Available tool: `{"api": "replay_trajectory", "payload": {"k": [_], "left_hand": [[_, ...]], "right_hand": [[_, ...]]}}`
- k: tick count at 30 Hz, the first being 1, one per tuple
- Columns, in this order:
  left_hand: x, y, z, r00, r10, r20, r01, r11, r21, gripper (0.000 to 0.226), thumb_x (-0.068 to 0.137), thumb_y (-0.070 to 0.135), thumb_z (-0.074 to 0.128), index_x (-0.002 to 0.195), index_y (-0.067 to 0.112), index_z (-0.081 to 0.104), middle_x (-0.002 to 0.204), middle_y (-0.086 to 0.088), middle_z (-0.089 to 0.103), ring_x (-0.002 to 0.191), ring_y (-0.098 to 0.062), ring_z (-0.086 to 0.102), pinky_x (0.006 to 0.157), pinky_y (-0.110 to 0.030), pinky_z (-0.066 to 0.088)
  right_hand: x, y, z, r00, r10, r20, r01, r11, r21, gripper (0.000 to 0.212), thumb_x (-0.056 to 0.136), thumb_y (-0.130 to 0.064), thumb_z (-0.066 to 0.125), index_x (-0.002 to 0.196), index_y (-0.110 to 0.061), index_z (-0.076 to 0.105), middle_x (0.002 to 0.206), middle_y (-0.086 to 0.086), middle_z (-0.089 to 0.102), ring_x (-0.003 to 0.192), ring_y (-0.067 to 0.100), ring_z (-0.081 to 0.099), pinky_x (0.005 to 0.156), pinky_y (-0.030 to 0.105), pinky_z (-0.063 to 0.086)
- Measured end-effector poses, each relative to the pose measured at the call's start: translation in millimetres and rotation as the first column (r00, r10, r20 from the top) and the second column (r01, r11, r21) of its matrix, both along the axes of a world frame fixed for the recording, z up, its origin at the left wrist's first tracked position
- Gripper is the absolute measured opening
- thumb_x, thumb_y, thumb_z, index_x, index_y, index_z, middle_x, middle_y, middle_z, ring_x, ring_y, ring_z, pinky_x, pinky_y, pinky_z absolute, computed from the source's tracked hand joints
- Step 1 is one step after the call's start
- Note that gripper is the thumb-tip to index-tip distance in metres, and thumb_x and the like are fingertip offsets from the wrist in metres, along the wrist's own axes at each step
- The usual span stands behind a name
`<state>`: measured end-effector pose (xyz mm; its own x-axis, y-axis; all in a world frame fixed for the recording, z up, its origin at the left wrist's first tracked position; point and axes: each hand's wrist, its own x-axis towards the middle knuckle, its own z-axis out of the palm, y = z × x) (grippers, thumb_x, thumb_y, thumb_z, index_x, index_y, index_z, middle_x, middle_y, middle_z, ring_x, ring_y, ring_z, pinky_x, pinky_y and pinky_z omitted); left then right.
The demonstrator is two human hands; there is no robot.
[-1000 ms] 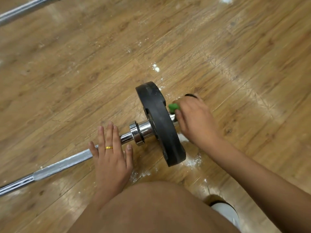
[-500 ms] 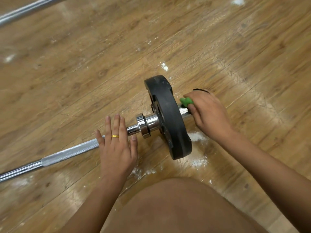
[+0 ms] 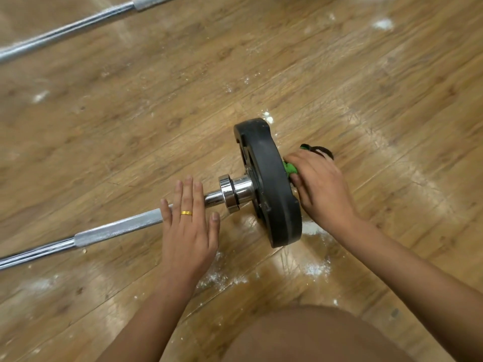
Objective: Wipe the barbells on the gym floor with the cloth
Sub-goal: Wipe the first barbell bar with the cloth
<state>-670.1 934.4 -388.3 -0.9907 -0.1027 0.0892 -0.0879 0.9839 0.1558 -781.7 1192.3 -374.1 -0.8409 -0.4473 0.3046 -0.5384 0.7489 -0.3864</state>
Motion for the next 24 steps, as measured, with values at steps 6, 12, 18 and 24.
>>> {"api": "replay_trajectory", "payload": {"k": [6,12,18,24], "left_hand": [[12,5,-16,0.999,-0.037,-0.001,0.037,0.997,-0.064,0.071,0.104,0.040,0.032,0.160,0.005,0.006,0.169,-0.011,-0.001,0.156,-0.028,-0.001,0.124,-0.053,0.001],[3,4,-15,0.999,-0.035,0.004,0.035,0.996,-0.078,0.074,0.104,0.045,0.031,0.161,0.006,0.003,0.169,-0.010,-0.002,0.156,-0.027,-0.004,0.125,-0.051,-0.004],[-14,-4,-12,0.999,-0.034,0.018,0.035,0.998,-0.055,0.072,0.104,0.046,0.027,0.161,0.007,0.005,0.169,-0.009,0.001,0.156,-0.023,-0.005,0.125,-0.051,-0.002],[-34,-11,-10,0.999,-0.010,0.035,0.012,0.999,-0.052,0.070,0.105,0.046,0.024,0.161,0.007,0.009,0.169,-0.009,0.005,0.156,-0.022,-0.005,0.125,-0.053,0.002]], "right_hand": [[7,7,-8,0.998,0.032,-0.053,-0.031,0.999,0.014,0.039,0.102,-0.016,0.047,0.139,-0.005,0.055,0.138,0.009,0.059,0.136,0.026,0.047,0.119,0.039,0.029],[0,-4,-11,0.989,-0.146,-0.034,0.141,0.983,-0.119,0.037,0.102,-0.014,0.045,0.135,-0.004,0.057,0.135,0.011,0.061,0.136,0.027,0.047,0.121,0.044,0.026],[-20,-2,-9,0.996,-0.074,-0.039,0.070,0.993,-0.092,0.037,0.102,-0.015,0.046,0.136,-0.006,0.057,0.135,0.011,0.061,0.134,0.027,0.050,0.114,0.053,0.036],[-33,-14,-7,0.999,0.035,-0.019,-0.035,0.999,-0.004,0.040,0.104,-0.019,0.044,0.141,-0.009,0.053,0.142,0.007,0.057,0.140,0.024,0.044,0.124,0.040,0.021]]}}
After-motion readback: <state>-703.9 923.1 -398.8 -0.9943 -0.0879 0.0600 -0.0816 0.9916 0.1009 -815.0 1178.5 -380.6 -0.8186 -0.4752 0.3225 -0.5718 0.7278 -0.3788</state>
